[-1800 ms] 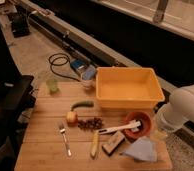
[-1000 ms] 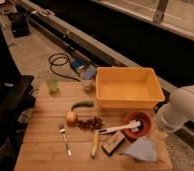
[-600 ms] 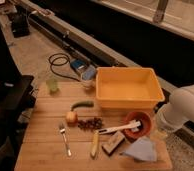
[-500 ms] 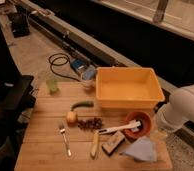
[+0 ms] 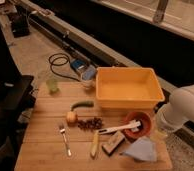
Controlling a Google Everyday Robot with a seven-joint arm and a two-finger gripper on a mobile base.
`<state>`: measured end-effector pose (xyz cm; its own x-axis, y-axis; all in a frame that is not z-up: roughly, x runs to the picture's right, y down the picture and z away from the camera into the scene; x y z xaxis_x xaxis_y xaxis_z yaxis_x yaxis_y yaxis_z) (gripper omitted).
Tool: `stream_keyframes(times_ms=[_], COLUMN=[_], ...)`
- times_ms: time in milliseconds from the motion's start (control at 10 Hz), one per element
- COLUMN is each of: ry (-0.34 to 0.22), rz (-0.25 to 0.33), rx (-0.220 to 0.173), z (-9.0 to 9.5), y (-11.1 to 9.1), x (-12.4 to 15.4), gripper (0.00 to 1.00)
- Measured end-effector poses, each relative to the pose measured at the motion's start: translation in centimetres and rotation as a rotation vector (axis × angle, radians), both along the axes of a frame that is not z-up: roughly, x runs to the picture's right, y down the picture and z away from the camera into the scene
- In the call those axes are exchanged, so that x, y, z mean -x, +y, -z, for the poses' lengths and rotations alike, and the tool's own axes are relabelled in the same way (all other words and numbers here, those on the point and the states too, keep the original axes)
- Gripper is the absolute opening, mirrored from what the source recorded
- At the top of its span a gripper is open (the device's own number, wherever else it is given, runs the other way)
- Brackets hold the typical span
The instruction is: Place apple in plastic cup
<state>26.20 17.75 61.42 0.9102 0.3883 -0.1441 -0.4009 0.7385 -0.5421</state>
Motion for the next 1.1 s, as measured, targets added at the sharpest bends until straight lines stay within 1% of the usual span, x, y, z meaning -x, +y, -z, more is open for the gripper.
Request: stream_keyframes(times_ms=[300, 400, 500, 600, 700, 800, 900, 1000, 1100], ry=[-0.002, -0.014, -0.041, -0.064, -0.092, -0.131, -0.163, -0.215, -0.261], rz=[0.005, 0.042, 0.1, 0.139, 0.185, 0.24, 0.274, 0.305, 0.327], rx=[-0.005, -0.008, -0.01, -0.012, -0.014, -0.017, -0.028, -0.044, -0.061], z=[0.1, 0.4, 0.7, 0.9, 1.1, 1.1, 1.0, 1.1, 1.3], y=[-0.2, -0.8, -1.9, -2.7, -3.2, -3.6, -3.9, -4.1, -3.9], x=[-0.2, -0.1, 0.6, 1.6, 3.1, 5.7, 7.8, 10.8, 13.2], gripper=[0.62, 0.62, 0.62, 0.62, 0.62, 0.62, 0.62, 0.62, 0.62])
